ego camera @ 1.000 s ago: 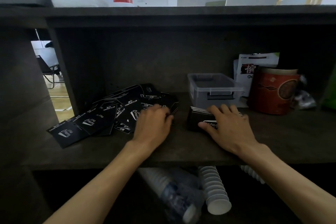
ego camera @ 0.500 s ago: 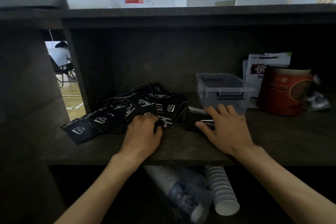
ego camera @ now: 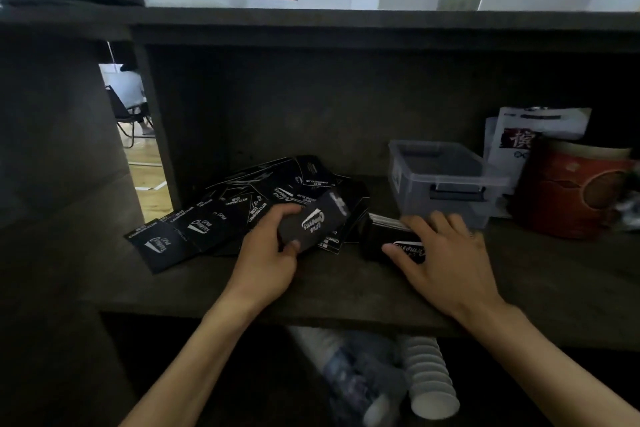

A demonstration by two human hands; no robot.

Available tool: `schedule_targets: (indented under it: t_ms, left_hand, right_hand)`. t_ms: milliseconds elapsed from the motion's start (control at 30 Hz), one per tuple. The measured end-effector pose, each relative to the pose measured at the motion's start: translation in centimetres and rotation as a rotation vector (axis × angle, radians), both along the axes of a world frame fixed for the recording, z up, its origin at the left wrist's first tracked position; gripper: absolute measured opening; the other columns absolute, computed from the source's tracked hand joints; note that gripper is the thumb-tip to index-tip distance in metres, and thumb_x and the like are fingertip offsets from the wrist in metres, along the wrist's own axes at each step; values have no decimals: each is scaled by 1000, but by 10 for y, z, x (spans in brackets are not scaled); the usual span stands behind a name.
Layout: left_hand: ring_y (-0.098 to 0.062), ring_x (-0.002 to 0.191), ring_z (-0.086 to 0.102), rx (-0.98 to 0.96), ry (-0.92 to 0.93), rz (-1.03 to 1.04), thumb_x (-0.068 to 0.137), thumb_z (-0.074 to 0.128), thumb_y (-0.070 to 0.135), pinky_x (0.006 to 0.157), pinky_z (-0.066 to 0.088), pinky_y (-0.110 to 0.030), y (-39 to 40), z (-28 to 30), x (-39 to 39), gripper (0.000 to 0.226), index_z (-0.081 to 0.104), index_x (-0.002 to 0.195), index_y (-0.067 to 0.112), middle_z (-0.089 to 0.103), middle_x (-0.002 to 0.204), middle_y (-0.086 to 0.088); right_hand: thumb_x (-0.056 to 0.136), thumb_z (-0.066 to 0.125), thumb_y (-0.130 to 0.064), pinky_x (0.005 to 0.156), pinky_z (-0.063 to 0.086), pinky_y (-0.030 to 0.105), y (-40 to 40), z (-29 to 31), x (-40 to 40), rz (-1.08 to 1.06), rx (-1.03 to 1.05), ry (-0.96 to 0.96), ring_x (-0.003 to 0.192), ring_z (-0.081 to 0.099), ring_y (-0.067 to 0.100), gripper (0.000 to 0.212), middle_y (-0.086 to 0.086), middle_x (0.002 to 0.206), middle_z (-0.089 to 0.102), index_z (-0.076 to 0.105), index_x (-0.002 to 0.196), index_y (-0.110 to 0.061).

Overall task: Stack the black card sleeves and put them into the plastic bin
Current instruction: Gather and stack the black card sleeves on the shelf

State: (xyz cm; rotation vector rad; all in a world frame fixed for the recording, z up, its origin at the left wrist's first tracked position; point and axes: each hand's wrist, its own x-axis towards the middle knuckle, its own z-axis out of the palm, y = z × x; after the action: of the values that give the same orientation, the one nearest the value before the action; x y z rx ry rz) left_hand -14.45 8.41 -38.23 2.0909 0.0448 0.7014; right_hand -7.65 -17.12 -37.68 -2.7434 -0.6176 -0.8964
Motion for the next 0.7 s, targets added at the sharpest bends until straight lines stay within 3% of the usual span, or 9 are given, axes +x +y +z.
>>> schedule_targets:
  t_ms: [133,300,467,600,700]
  left_hand:
    - [-6,115,57,-164,-190,-77,85,48,-14,101,41,-27,-4,11,-11,51,62,111,27,63,117,12]
    - [-7,107,60,-259,-224,-77,85,43,-17,94,44,-22,-9,19,-19,45,63,104,18,66,109,7]
    - [-1,98,59,-43,-240,-101,87,43,-12,85,43,-13,-18,22,-18,43,63,100,25,65,100,10]
    - [-5,101,54,257,-251,-89,87,42,-9,92,44,-24,-29,23,-8,42,59,108,23,58,108,7]
    - [-19,101,56,384,-213,-93,84,45,-8,92,45,-37,-50,22,0,46,56,115,23,56,110,1]
  right_hand:
    - [86,32,-75,86,44,46,0,3,-4,-21,-42,50,113,47,23,65,0,118,57,51,132,-33]
    - [85,37,-76,96,41,51,2,15,-5,-28,-46,198,121,42,25,66,1,127,51,43,137,-36]
    - [87,42,-71,98,39,52,0,20,-2,-18,-72,277,122,39,23,62,-1,129,49,38,139,-39]
    - [94,28,-54,101,34,52,-3,22,1,53,19,354,123,37,21,52,0,131,50,39,143,-37]
    - [95,22,-53,99,36,50,-1,23,-1,79,57,356,120,38,20,54,-1,128,51,41,142,-36]
